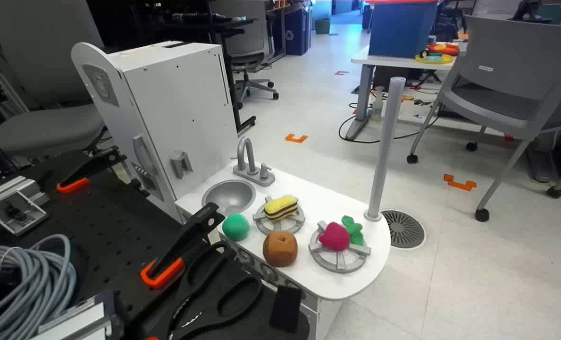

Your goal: Turn the tap to the right

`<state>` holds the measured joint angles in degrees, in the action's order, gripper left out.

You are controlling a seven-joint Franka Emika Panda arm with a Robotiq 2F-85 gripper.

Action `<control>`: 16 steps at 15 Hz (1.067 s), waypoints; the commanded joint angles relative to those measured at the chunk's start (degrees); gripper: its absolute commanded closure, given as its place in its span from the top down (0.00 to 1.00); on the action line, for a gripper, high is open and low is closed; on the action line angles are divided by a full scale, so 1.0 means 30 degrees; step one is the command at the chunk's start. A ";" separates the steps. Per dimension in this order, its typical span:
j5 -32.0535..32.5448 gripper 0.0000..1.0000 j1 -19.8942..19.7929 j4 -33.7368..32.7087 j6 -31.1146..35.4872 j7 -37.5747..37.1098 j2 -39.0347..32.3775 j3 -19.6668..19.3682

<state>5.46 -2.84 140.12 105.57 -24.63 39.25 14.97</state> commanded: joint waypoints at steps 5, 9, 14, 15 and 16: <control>0.0183 1.00 0.0326 -0.0113 -0.0066 -0.0164 -0.0047 -0.0254; 0.0183 1.00 0.0326 -0.0113 -0.0066 -0.0164 -0.0047 -0.0253; 0.2158 1.00 -0.0457 -0.0092 0.3922 -0.1801 -0.4199 0.0771; 0.2704 1.00 -0.0484 -0.0108 0.5014 -0.2207 -0.5208 0.0840; 0.3132 1.00 -0.0440 -0.0086 0.6343 -0.2656 -0.6401 0.0832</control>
<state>10.92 -3.07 141.41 116.19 -28.50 30.32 16.16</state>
